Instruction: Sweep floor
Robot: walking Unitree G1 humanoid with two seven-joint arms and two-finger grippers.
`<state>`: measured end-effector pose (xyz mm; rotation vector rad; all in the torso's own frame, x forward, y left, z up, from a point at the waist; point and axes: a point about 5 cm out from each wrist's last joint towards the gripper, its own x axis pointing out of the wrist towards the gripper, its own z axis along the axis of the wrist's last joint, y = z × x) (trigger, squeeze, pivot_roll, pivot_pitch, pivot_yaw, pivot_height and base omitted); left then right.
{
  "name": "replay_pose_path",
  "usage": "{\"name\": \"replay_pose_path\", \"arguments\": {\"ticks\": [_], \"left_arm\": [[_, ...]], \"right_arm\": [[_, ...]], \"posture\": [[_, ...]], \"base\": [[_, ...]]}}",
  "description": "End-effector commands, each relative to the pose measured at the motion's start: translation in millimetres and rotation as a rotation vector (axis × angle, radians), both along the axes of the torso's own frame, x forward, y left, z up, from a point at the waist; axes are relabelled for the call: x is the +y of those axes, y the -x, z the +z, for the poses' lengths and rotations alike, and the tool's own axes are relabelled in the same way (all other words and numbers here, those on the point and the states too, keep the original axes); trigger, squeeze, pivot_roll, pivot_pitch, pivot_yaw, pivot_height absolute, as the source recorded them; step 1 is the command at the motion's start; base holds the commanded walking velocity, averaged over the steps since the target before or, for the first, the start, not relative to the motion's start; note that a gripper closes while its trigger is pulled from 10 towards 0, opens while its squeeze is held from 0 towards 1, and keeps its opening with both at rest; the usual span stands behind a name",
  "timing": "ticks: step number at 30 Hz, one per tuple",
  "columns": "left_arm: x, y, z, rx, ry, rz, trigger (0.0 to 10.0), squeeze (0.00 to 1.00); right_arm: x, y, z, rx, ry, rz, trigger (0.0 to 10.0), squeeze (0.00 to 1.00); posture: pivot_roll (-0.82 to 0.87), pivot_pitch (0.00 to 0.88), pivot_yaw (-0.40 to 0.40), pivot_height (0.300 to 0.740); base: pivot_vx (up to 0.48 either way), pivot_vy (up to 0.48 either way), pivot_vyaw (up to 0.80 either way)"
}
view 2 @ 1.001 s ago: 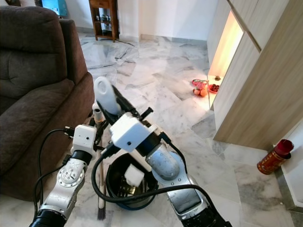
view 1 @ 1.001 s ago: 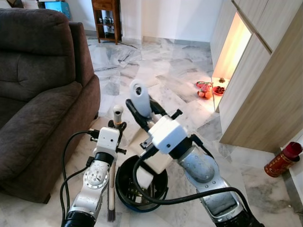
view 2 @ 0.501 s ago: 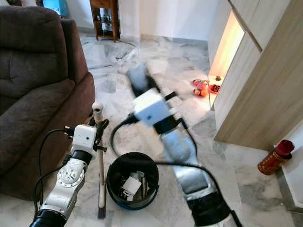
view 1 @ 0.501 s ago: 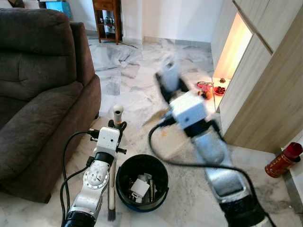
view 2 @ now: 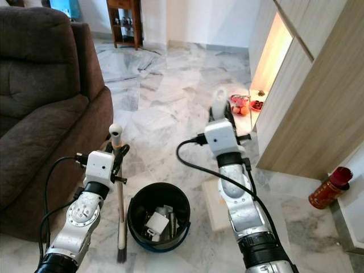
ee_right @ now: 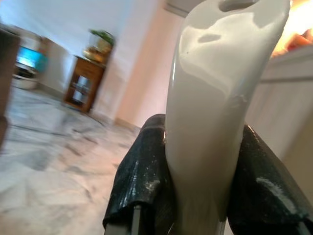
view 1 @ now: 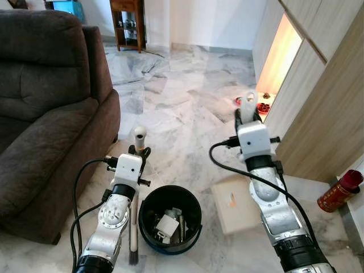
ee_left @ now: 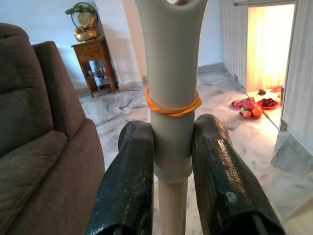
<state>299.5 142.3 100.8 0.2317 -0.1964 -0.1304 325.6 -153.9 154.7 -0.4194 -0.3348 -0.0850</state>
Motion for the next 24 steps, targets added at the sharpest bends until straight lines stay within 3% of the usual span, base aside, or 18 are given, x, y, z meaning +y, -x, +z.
{"name": "replay_pose_path", "arguments": {"ticks": [1, 10, 15, 24], "left_arm": [[-0.1, 0.1, 10, -0.050, 0.002, -0.016, 10.0, 0.00], [-3.0, 1.2, 9, -0.043, 0.006, -0.037, 10.0, 0.00], [-2.9, 1.8, 9, -0.043, 0.006, -0.041, 10.0, 0.00], [-1.0, 3.9, 10, -0.046, 0.005, -0.044, 10.0, 0.00]], "right_arm": [[-8.1, -3.1, 11, -0.074, -0.022, -0.034, 10.0, 0.00], [-17.2, -4.6, -7, -0.033, -0.043, -0.082, 10.0, 0.00], [-26.4, -5.0, -16, -0.006, -0.114, -0.118, 10.0, 0.00], [-32.6, -4.5, -27, 0.033, -0.163, -0.101, 10.0, 0.00]], "posture": [[0.12, 0.000, -0.038, 0.740], [0.12, 0.000, -0.032, 0.740], [0.12, 0.000, -0.028, 0.740], [0.11, 0.000, -0.025, 0.740]], "base": [[0.000, 0.000, 0.00], [0.000, 0.000, 0.00], [0.000, 0.000, 0.00], [0.000, 0.000, 0.00]]}}
